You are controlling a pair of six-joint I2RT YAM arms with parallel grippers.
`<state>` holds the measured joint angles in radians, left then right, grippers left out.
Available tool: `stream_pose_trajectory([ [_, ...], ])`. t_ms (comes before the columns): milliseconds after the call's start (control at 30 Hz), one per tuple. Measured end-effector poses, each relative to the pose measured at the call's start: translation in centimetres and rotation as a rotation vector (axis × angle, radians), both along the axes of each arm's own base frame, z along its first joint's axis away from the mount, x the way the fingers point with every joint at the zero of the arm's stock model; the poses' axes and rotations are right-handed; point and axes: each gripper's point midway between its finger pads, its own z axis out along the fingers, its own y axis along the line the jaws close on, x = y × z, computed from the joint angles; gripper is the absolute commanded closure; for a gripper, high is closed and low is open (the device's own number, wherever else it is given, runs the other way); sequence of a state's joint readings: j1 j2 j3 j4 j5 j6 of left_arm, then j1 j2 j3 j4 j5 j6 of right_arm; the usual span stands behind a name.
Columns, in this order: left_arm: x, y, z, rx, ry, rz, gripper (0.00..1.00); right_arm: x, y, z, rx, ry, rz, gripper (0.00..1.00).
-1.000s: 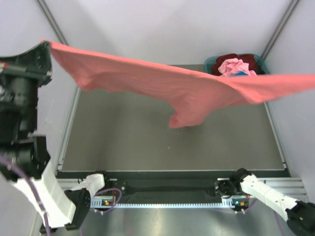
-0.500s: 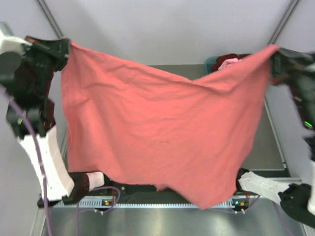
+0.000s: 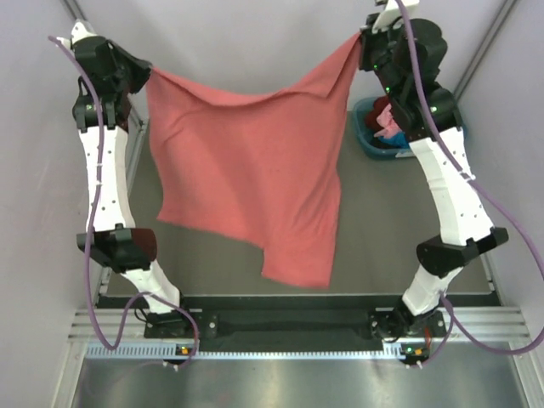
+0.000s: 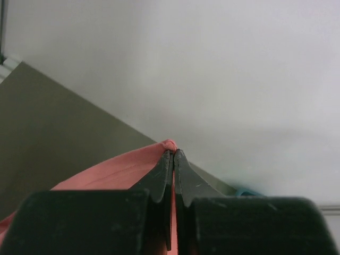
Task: Fold and stack the t-shirts
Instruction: Flatten the tshirt out
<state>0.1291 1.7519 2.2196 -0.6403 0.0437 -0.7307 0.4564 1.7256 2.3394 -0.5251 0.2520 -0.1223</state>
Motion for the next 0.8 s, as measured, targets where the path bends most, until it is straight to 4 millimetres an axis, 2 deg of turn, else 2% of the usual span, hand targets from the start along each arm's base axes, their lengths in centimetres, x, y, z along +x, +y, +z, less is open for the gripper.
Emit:
stream_pose_trajectory([
  [133,0.1,0.2,1.8,0.007,-0.07,0.01,1.0,-1.2,-1.6,3.0,0.038,-0.085,-0.008,1.0],
  [233,-1.1,0.1,2.8,0.012,-0.114,0.013,1.0,-4.0,-2.8,5.1,0.06,-0.141,0.001,1.0],
  [300,-2.7,-0.1,3.2,0.013,-0.128,0.015,1.0,-6.2,-3.8,6.0,0.07,-0.162,0.004,1.0],
  [433,-6.8,-0.6,5.4,0.019,-0.183,0.016,1.0,-11.7,-6.3,8.0,0.098,-0.222,0.004,1.0],
  [633,-15.6,-1.7,12.7,0.05,-0.374,0.016,1.0,-20.8,-10.3,11.2,0.168,-0.325,0.008,1.0],
  [800,-22.2,-2.3,17.8,0.083,-0.509,0.029,1.0,-26.3,-12.7,12.0,0.203,-0.368,0.017,1.0],
])
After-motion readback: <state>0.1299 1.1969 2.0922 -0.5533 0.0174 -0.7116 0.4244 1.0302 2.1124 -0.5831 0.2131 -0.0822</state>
